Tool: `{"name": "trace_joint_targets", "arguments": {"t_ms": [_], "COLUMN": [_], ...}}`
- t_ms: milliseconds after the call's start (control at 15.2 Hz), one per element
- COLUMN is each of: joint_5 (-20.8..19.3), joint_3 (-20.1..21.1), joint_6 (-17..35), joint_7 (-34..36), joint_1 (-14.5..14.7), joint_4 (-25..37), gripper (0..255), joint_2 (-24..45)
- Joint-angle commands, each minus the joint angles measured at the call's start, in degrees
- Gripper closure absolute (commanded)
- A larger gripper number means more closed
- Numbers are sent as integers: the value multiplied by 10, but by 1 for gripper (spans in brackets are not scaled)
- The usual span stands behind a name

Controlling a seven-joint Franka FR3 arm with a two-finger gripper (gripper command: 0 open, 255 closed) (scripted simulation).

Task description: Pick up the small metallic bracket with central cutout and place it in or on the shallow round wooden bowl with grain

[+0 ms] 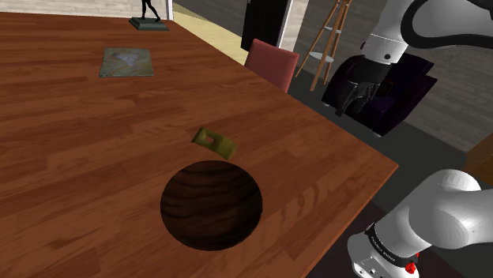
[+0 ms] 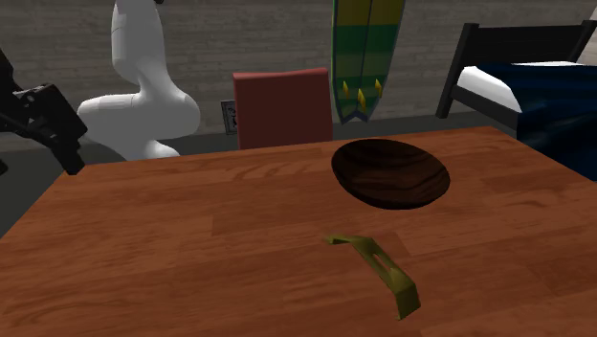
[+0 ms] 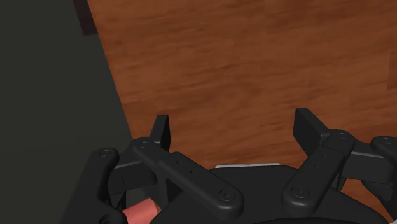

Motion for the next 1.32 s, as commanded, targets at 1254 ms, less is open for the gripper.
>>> {"name": "trace_joint_targets", "arguments": {"t_ms": [1254], "joint_5": [-40], "joint_3": [213], "joint_6": [13], "joint_7": [132], "joint_1": [93], "joint_4": [270], "gripper": [0], "joint_2": [316]}}
